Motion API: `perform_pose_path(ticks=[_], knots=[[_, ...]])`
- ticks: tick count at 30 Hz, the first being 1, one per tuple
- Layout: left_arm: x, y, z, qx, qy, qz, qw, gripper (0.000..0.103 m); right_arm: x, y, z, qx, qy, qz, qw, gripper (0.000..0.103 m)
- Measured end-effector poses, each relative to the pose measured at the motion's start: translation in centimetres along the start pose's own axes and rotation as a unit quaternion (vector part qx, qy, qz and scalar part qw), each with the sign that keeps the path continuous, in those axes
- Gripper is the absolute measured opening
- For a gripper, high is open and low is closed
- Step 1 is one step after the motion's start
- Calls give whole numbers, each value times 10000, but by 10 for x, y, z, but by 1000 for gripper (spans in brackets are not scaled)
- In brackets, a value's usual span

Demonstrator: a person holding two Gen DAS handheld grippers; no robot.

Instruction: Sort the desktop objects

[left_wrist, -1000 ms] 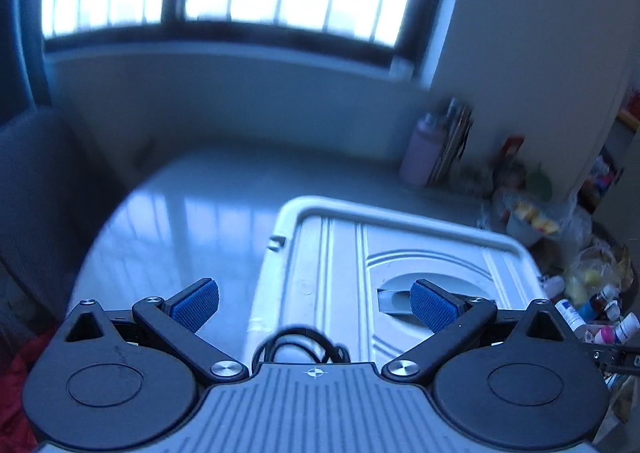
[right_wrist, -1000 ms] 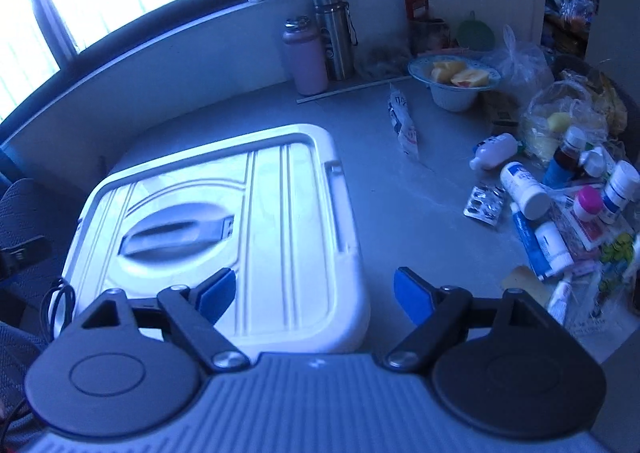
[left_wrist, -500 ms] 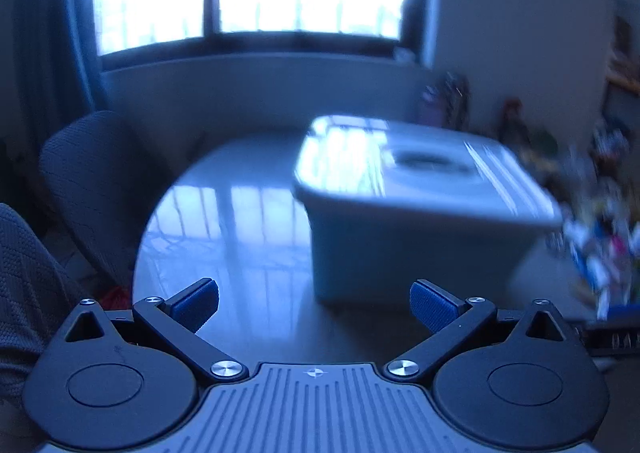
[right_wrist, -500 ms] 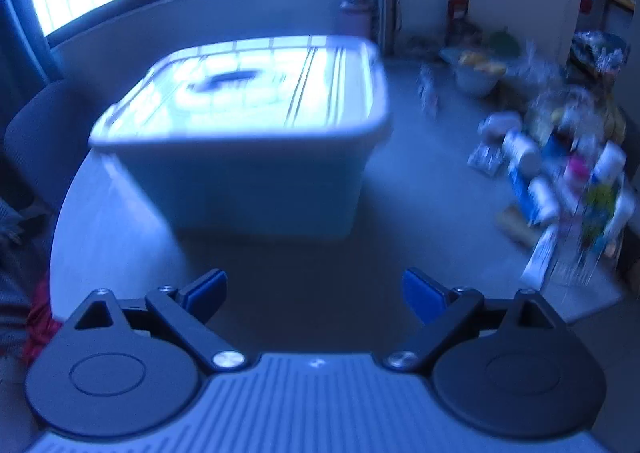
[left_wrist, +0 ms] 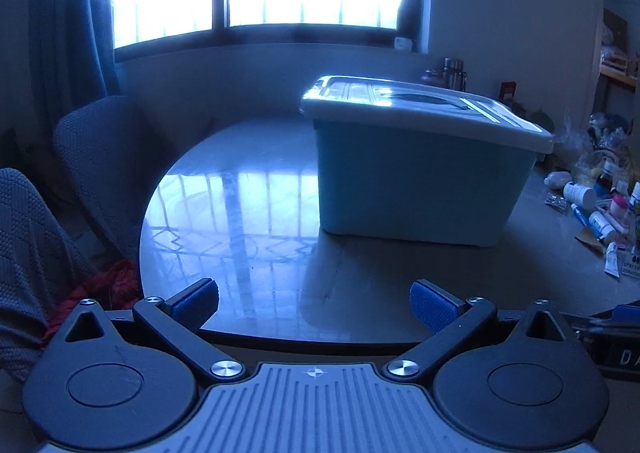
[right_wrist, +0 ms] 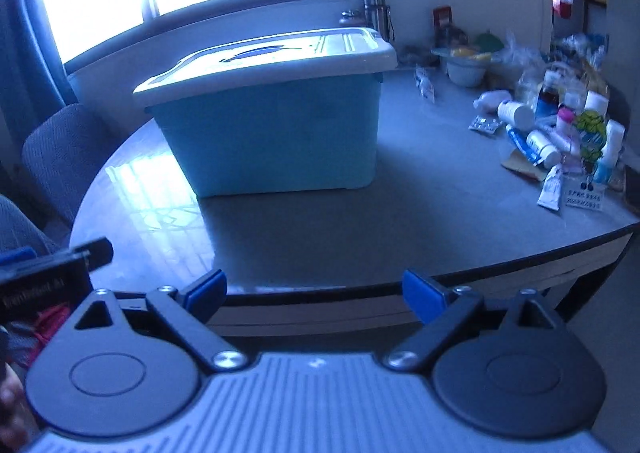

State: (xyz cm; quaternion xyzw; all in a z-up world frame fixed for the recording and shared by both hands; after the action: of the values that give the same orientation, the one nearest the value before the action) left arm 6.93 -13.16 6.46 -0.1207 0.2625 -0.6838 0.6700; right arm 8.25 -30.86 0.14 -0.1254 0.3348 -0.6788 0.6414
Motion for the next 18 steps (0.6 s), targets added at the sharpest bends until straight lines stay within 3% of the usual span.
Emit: perform_pose_path(ticks=[8,18], knots=[[8,-12,-18,-32,233,137,9996,103,-13,-10,-19,183,-361,-57,9992,95],[0,-19,-25,-66,203,191,9996,103,-22,-17,-28,265,-325,77,9991,95]])
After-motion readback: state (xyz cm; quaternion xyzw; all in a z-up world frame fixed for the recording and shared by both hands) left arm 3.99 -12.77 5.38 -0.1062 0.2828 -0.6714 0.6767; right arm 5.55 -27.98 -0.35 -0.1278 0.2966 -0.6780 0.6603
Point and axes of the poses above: each gripper's, at about its wrist camera, not at the fingertips, and y roughly the way its jaws point, x to its right, z to its top, the point moved 4 cm from there along y, roughly the way its jaws point, and after that the axes turned 11 degrees about y, right-handed, at the moved point
